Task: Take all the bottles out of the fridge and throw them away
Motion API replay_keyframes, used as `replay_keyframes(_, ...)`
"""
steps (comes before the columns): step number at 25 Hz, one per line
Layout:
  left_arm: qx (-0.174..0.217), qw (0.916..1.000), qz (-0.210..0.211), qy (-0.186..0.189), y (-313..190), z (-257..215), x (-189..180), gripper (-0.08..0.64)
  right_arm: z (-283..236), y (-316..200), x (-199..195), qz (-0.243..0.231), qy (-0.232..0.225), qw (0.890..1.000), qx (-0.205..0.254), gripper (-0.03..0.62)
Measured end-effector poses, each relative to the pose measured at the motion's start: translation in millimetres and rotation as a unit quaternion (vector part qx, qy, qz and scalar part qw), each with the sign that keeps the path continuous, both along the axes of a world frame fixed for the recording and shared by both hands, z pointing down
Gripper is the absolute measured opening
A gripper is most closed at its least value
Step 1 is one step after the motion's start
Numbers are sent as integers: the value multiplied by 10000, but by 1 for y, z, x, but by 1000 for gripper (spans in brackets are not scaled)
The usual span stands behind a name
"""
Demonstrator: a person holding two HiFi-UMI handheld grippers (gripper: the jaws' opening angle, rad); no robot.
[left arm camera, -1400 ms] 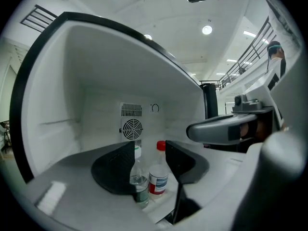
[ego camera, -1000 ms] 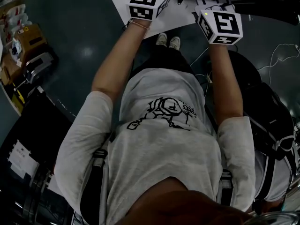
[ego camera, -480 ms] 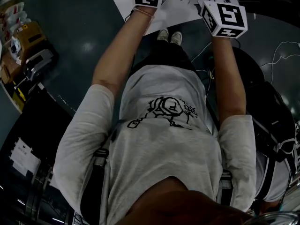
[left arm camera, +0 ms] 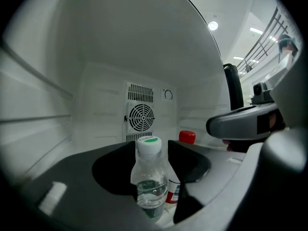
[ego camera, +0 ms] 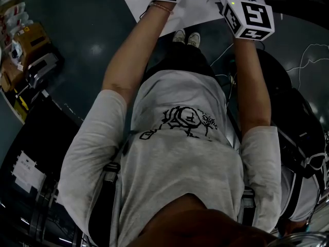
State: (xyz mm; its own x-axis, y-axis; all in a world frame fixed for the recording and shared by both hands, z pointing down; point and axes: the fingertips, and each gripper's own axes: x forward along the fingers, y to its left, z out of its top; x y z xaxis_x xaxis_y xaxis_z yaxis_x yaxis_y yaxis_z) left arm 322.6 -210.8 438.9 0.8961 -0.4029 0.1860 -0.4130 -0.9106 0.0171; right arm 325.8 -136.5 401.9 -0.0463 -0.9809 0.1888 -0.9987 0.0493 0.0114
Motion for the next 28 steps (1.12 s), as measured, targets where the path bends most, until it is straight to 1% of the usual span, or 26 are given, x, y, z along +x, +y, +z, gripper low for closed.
replay_keyframes(3, 5, 10000, 0, 4, 0, 0, 0, 210, 1, 1, 1, 13, -5, 10000, -7, 11)
replay_keyframes(5, 5, 10000, 5, 5, 0, 0, 0, 170, 1, 2, 1, 19, -6, 10000, -7, 11)
replay_keyframes(6, 4, 10000, 8, 6, 0, 0, 0, 166, 1, 2, 1, 25, -6, 10000, -4, 11)
replay_keyframes(18, 0, 10000, -7, 11, 2, -2, -5, 158, -3, 7, 4, 72, -6, 10000, -4, 11)
replay_keyframes(28, 69, 9999, 82, 40, 11, -17, -13, 158, -13, 6, 7, 3, 79, 10000, 34, 9)
